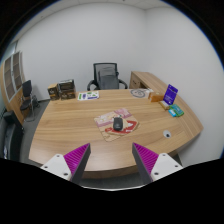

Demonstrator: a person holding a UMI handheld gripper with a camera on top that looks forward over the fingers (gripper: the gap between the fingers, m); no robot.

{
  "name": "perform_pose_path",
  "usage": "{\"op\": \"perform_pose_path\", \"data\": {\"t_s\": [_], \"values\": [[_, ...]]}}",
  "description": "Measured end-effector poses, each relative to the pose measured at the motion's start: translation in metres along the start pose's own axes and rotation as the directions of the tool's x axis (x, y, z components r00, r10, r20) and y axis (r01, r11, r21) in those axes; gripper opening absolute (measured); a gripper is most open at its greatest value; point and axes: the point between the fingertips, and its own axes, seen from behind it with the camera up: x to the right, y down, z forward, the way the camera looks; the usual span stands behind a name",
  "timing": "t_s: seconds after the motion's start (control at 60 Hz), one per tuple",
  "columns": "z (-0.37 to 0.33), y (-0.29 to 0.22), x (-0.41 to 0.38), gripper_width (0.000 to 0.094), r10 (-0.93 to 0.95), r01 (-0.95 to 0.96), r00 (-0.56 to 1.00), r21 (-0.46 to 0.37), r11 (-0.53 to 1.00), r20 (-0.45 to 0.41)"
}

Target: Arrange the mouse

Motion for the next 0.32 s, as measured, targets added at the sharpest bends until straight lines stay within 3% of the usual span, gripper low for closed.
{"op": "perform_pose_path", "data": {"t_s": [0.317], "values": [[-0.014,0.010,0.020,0.0867,-0.012,0.012,0.999,0.015,1.000,-0.039]]}}
